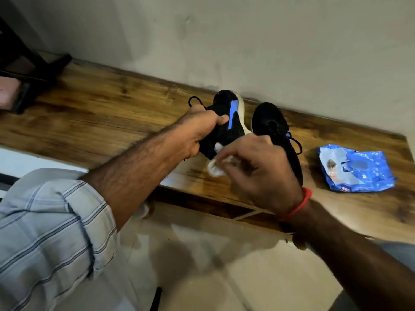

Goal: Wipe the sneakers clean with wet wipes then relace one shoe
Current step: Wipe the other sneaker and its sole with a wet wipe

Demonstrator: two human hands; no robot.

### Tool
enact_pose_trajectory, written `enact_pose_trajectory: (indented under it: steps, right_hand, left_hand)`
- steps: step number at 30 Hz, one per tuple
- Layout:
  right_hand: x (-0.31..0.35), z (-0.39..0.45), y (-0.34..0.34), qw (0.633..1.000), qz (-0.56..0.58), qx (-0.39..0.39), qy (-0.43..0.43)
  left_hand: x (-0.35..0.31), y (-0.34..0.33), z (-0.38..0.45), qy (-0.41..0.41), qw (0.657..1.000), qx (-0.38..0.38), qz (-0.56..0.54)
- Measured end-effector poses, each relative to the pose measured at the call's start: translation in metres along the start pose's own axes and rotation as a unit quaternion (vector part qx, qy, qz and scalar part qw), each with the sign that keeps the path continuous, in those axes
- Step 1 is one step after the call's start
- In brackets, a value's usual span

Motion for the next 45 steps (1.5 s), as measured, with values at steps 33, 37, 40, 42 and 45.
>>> enact_pose_trajectory:
  steps: [33, 37, 40, 42, 45]
  right_hand:
    - [-0.023, -0.001, 0.010, 0.997, 0.022, -0.051, -0.058]
    - [-0.042, 0.003, 0.019, 0.993, 0.000, -0.068, -0.095]
    - [-0.071, 0.000, 0.029, 0.981, 0.018, -0.093, -0.168]
    - [-0.063, -0.003, 0.026, 0.982, 0.040, -0.093, -0.158]
    - [-0.030, -0.004, 0.004, 0.994, 0.058, -0.043, -0.077]
  left_hand:
    - [0.010, 0.004, 0.010, 0.000, 1.000, 0.001, -0.005]
    - [0.009, -0.002, 0.008, -0.005, 1.000, 0.006, -0.006]
    - [0.009, -0.006, 0.007, -0.009, 1.000, 0.015, -0.003]
    - [0.010, -0.004, 0.008, -0.007, 1.000, 0.020, -0.008]
    - [0.013, -0.001, 0.009, -0.011, 1.000, 0.020, -0.003]
Point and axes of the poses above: each hand's wrist, its own z-axis towards the middle knuckle, its own y-axis out of the back of the hand, x = y × z, the point moved 10 cm from there along z, towards the middle knuckle, and after that the axes turned 3 degrees about z, right-handed, at the moved point
